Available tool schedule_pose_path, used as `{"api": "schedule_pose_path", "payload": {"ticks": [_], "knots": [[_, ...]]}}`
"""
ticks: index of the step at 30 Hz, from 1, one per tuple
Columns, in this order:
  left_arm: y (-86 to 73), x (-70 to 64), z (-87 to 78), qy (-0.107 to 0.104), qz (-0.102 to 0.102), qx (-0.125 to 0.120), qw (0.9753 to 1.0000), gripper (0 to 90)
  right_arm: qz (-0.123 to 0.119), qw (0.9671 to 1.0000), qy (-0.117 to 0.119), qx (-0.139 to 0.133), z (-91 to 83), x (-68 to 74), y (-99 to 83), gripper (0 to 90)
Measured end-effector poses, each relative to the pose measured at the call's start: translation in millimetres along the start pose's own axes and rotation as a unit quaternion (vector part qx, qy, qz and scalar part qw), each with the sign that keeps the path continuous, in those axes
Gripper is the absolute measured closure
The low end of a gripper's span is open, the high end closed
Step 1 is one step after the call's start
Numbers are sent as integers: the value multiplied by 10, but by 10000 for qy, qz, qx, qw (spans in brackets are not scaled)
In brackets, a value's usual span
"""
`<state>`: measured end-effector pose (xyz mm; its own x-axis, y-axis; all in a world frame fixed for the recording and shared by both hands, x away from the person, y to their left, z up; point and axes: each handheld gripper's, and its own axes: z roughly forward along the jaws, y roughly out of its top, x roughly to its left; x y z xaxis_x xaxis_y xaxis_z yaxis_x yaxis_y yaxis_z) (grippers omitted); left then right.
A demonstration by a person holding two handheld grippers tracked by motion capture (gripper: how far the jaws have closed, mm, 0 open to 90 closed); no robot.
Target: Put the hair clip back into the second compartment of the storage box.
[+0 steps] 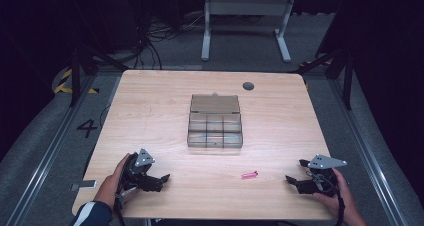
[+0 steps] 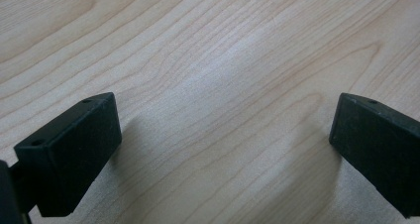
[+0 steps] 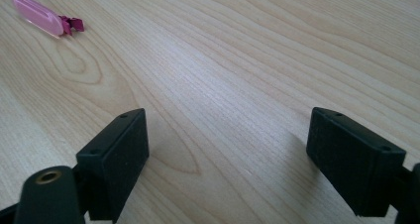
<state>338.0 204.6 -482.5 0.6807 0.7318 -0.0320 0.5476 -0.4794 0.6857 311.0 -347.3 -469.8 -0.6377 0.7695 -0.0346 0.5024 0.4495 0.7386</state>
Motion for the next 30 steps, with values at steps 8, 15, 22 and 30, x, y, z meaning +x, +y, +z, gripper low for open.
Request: {"api": "schedule_pose_path", "payload": {"ticks": [8, 15, 22, 30], "knots": [[-4, -5, -7, 48, -10, 0, 10000, 3, 4, 10000, -13, 2, -3, 1, -2, 170], [-9, 12, -12, 14, 21, 1, 10000, 2, 4, 10000, 8, 26, 9, -5, 9, 156], [-19, 60, -16, -56, 97, -20, 9999, 1, 95, 9999, -80, 29, 20, 9, 25, 179], [-19, 61, -18, -63, 106, -9, 9999, 0, -57, 9999, 129, 59, 0, -39, 26, 224]]}}
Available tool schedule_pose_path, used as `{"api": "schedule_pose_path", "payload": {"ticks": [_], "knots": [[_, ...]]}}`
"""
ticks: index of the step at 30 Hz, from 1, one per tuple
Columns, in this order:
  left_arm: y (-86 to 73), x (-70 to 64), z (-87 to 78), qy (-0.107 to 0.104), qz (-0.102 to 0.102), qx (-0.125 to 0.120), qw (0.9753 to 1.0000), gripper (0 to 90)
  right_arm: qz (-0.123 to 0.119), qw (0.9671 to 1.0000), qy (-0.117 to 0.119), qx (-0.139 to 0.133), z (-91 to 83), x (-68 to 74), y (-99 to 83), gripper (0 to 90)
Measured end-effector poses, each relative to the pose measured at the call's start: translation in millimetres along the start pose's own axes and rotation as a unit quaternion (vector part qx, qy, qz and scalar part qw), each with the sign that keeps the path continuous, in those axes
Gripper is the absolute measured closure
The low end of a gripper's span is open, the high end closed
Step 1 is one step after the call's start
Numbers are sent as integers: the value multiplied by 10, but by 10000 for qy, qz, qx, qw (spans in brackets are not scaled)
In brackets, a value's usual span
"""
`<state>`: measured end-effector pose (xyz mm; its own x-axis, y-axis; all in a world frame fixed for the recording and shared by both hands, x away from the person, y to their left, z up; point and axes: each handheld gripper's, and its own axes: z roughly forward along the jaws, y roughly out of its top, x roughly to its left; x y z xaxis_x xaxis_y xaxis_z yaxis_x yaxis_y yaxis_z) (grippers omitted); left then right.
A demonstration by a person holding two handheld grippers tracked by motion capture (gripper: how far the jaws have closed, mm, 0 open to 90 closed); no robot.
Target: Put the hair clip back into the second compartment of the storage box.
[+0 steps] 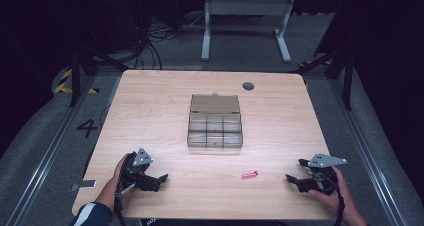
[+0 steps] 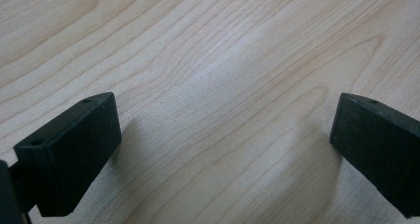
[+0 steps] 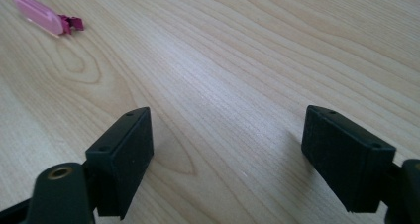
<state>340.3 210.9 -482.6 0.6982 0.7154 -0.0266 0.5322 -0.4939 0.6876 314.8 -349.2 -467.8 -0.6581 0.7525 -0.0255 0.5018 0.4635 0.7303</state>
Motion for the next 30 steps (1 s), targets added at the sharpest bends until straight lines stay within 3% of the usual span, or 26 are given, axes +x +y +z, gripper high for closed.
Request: {"api": "schedule_pose_path", "payload": {"ticks": [4, 5, 17, 22, 23, 30], "knots": [[-1, -2, -3, 1, 10, 2, 10000, 3, -158, 9997, 177, -59, 2, 15, 14, 315], [-1, -1, -3, 0, 20, -3, 10000, 3, -179, 9992, 329, -115, -1, 25, 22, 345], [-5, 11, -7, -50, 67, 6, 10000, 3, -564, 9949, 748, -381, -17, 175, 215, 441], [-5, 11, -6, -51, 66, 6, 10000, 3, -793, 9914, 971, -366, 28, 295, 378, 461], [-6, 11, -6, -50, 66, 6, 10000, 3, -936, 9896, 1049, -302, 60, 354, 457, 475], [-6, 11, -6, -51, 67, 6, 10000, 3, -1145, 9848, 1289, -204, 186, 470, 599, 517]]}}
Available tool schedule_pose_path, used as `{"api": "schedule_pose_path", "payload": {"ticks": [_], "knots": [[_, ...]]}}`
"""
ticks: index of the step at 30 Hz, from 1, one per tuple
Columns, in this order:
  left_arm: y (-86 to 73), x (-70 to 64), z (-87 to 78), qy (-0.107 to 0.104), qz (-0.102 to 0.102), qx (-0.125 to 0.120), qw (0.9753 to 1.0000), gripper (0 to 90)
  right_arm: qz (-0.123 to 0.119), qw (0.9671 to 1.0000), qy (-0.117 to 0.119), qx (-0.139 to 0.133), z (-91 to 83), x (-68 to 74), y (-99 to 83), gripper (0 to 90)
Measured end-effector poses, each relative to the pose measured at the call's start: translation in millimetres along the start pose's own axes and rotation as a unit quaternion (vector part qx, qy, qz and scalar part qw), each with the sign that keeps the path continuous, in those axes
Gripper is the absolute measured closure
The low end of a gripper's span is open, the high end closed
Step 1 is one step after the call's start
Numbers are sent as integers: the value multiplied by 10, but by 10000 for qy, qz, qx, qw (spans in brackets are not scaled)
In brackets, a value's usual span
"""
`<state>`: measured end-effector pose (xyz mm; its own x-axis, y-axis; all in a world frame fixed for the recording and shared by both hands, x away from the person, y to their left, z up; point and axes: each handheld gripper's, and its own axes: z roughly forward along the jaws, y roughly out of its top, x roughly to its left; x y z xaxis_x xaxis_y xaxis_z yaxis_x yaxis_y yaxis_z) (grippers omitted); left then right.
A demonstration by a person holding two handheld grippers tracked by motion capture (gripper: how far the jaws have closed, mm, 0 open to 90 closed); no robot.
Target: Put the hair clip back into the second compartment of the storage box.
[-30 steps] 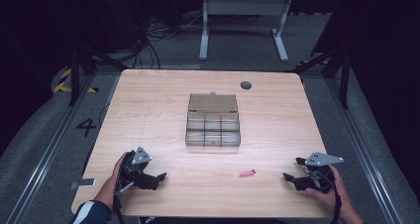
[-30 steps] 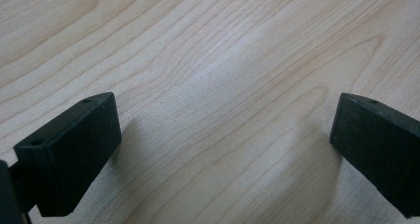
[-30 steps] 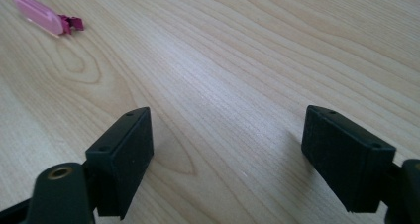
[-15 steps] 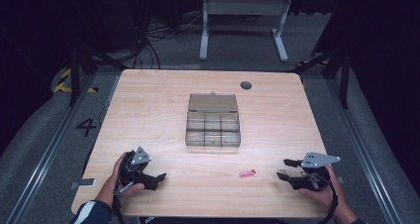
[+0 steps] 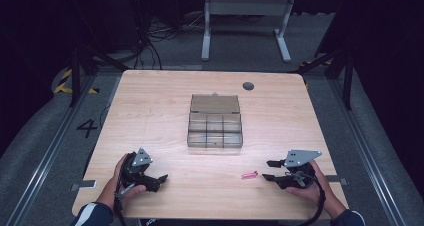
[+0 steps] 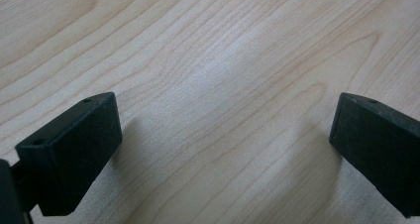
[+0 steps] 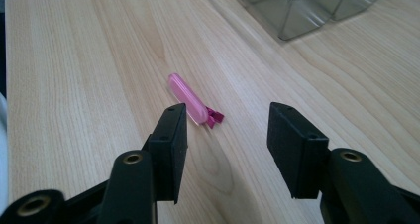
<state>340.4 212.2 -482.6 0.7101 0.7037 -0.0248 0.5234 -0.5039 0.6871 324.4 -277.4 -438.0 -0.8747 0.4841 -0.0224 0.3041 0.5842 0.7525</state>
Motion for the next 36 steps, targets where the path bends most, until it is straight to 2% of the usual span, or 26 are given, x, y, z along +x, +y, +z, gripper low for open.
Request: {"api": "schedule_pose_path", "payload": {"ticks": [8, 13, 18, 20, 23, 28, 33, 36], "knots": [[0, 0, 0, 2, -1, 0, 10000, 3, -336, 9989, 241, 242, 255, 99, 193, 529], [0, -1, 0, 3, -3, -1, 10000, 3, -415, 9978, 353, 381, 382, 130, 230, 527], [0, -1, 0, 2, -3, 0, 10000, 3, -462, 9972, 387, 447, 468, 134, 236, 528], [0, -1, 0, 2, -3, 0, 10000, 3, -443, 9974, 453, 346, 494, 109, 227, 530], [0, 0, 0, 2, -2, 0, 10000, 3, -473, 9968, 496, 422, 540, 109, 218, 543], [0, -1, 0, 2, -2, 0, 10000, 3, -435, 9970, 469, 442, 581, 120, 199, 563], [0, -1, 0, 3, -7, -2, 10000, 3, -427, 9972, 460, 413, 570, 115, 187, 646], [0, -2, 0, 2, -8, -2, 10000, 3, -379, 9975, 443, 400, 561, 96, 179, 728]]}}
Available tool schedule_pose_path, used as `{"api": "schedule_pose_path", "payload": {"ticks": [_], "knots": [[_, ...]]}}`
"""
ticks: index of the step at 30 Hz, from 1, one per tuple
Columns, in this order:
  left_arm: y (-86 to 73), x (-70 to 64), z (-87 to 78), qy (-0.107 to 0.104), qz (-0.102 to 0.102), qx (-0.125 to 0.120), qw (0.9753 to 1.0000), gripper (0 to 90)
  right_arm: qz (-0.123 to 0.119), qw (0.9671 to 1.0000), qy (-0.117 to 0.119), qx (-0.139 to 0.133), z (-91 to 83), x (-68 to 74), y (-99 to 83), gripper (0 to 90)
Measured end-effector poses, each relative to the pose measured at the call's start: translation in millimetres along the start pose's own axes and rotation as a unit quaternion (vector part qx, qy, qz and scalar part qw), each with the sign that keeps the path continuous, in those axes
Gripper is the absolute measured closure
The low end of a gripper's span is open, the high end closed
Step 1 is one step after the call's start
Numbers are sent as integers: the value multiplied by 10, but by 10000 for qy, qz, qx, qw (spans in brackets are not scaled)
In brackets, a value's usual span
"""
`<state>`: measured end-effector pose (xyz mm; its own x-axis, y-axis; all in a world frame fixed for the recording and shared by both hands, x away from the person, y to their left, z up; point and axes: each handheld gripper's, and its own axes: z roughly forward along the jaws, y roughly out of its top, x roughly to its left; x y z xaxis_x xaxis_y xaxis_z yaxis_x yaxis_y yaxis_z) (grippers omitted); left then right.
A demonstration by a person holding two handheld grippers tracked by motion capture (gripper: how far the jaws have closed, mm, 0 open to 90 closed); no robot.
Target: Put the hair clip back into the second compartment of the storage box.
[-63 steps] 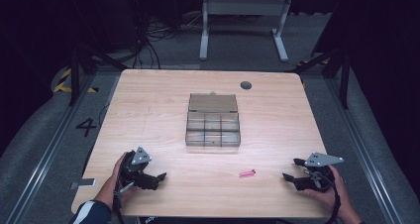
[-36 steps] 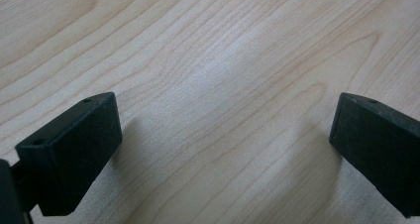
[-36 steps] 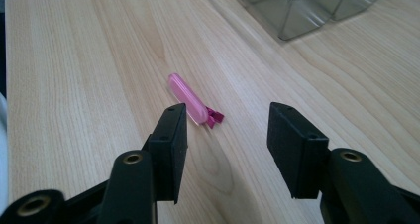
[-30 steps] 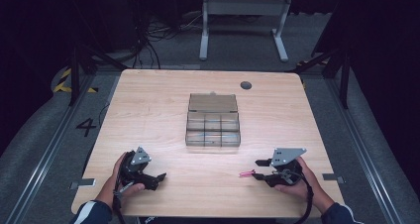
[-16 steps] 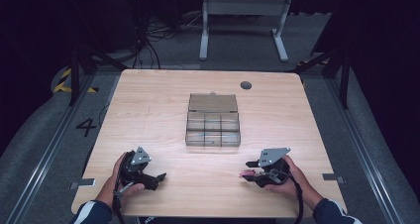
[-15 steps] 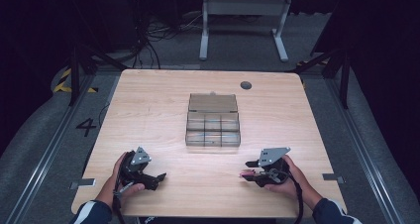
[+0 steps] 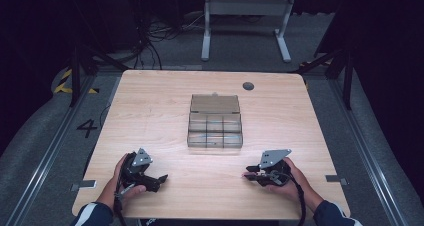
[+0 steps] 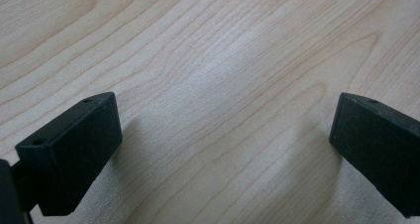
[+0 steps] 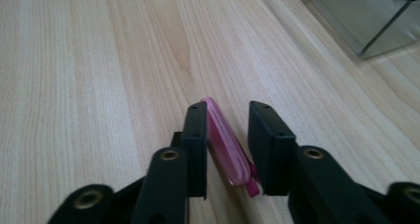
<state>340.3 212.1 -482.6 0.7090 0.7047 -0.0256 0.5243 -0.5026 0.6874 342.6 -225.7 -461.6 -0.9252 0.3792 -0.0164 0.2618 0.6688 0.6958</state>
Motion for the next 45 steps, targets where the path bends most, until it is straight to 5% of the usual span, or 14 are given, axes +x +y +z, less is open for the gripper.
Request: {"api": "schedule_pose_path", "payload": {"ticks": [8, 45], "knots": [[0, 0, 0, 0, 1, 0, 10000, 3, -59, 10000, 23, 24, -13, 10, -4, 840], [1, 1, 0, -1, 4, 0, 10000, 3, 38, 9979, -449, -476, -305, -119, 116, 844]]}}
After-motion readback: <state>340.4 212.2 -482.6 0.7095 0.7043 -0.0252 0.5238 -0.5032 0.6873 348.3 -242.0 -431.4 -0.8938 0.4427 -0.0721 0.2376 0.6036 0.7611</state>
